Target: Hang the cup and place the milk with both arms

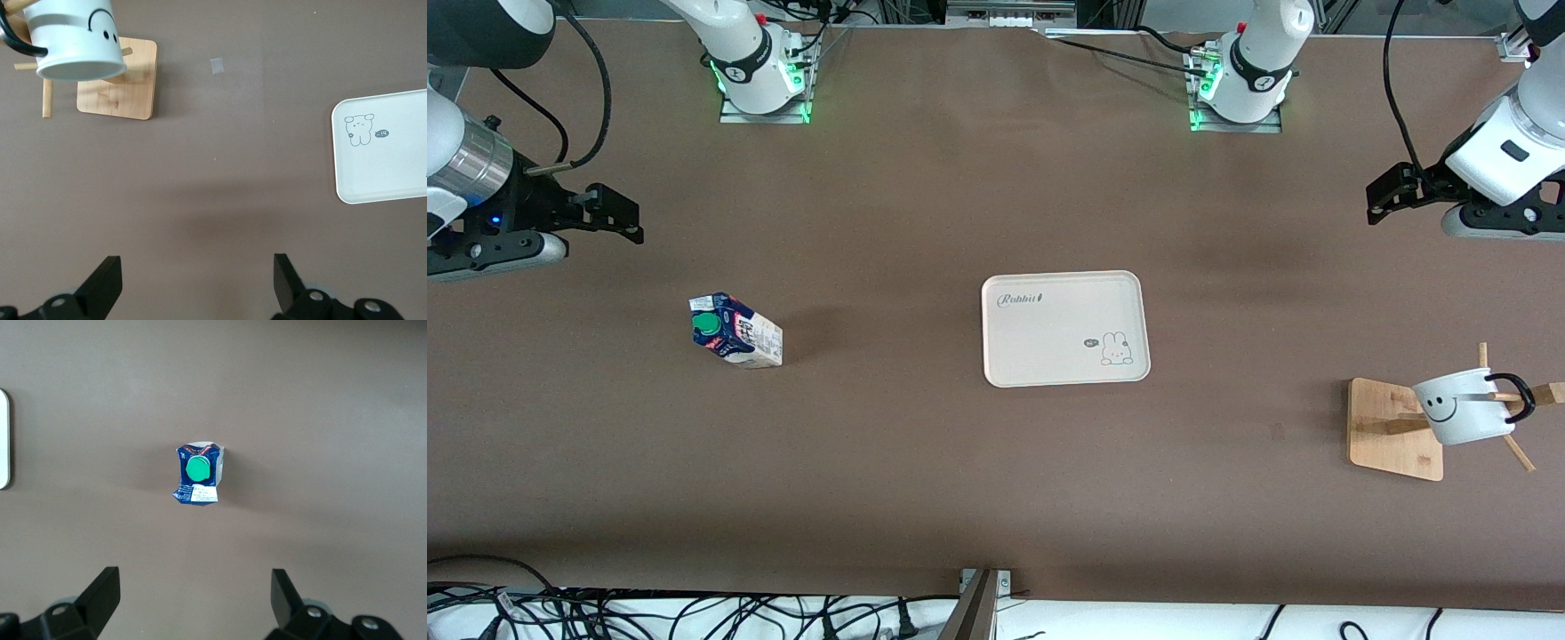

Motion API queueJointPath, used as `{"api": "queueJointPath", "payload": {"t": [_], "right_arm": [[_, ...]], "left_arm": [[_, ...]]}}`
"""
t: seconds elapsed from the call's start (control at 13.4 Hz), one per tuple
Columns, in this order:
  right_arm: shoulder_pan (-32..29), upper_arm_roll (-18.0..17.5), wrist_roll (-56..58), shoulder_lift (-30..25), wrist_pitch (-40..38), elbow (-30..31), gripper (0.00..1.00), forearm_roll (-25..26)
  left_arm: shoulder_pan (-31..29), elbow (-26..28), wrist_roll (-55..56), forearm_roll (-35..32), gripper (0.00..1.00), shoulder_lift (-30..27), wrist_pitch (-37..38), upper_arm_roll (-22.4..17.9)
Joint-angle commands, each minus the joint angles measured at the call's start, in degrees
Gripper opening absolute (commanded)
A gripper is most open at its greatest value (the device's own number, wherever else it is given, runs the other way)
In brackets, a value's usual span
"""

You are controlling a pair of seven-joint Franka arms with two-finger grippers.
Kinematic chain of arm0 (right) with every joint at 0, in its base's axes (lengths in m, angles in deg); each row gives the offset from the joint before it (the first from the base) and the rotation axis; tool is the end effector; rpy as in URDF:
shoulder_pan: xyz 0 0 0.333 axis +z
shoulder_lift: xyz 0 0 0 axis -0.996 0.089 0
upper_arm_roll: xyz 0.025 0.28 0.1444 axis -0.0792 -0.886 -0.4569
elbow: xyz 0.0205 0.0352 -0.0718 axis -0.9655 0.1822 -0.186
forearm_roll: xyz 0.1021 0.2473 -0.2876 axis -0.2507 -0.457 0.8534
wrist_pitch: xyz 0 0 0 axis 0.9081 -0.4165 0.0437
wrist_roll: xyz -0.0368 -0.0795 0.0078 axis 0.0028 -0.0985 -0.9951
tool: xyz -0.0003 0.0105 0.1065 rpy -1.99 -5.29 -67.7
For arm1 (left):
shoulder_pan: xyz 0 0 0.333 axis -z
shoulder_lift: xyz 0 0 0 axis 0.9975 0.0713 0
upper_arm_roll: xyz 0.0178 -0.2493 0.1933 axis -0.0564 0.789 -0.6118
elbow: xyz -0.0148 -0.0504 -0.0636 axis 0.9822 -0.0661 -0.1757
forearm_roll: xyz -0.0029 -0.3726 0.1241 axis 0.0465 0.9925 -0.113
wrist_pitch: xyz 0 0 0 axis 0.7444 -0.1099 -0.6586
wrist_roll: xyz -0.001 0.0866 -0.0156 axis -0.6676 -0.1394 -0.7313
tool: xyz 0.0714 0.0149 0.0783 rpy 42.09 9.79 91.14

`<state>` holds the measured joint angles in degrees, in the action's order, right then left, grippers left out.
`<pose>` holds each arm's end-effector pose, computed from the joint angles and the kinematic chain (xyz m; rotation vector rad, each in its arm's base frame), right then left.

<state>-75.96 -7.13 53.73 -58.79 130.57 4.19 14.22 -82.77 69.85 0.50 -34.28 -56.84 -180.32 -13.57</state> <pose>0.5775 0.0452 0.5729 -3.1002 -0.2876 0.0540 0.5326 -0.0172 0.5792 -3.0894 0.0769 0.0475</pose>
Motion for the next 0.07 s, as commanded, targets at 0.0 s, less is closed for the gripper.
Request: {"api": "queueJointPath", "payload": {"t": [0.0], "right_arm": [[0.12, -0.20, -0.45, -0.33, 0.21, -0.18, 1.00, 1.00]], "left_arm": [[0.11, -1.83, -0.05, 0.84, 1.00, 0.86, 1.96, -0.06]]}}
